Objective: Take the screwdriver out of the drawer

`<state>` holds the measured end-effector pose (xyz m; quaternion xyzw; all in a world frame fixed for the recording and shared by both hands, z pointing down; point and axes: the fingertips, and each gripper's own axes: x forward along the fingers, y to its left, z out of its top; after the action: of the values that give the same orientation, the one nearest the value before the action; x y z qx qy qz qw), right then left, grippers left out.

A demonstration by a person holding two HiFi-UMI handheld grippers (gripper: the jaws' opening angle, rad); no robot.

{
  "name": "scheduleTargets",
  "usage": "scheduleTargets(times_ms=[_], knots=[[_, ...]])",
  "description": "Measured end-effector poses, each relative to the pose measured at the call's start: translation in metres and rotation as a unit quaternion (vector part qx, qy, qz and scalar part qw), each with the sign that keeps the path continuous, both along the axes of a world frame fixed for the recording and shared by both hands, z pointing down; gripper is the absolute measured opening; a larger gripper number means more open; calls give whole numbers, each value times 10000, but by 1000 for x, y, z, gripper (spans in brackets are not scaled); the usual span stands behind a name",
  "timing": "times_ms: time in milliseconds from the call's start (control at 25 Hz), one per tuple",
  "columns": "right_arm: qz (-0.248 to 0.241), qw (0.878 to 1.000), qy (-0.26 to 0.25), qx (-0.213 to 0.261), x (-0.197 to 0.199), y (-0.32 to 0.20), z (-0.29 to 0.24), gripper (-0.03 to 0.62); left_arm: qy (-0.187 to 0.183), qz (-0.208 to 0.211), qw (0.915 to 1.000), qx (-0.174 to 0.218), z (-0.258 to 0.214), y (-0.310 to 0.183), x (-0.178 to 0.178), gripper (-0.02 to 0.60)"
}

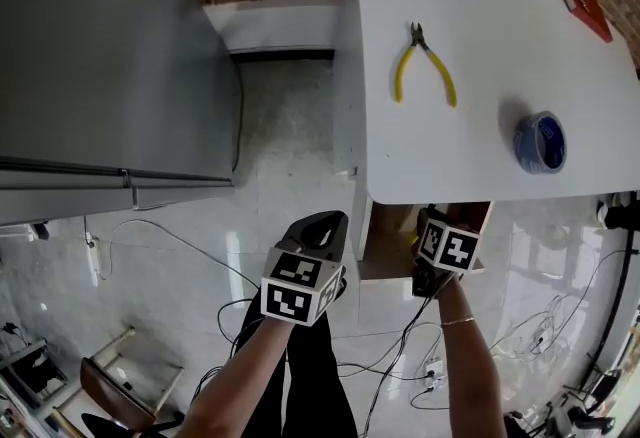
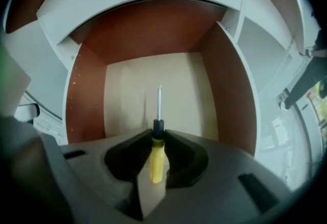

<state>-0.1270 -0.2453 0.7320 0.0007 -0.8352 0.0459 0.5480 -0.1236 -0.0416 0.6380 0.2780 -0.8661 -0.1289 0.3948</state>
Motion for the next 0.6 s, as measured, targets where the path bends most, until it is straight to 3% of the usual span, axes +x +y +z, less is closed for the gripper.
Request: scheduleTargets(times_ms=[600], knots=[[563,9940,-816,-462,13,-1,-79,79,-180,624,9979,-48,-36,-27,3,-6]])
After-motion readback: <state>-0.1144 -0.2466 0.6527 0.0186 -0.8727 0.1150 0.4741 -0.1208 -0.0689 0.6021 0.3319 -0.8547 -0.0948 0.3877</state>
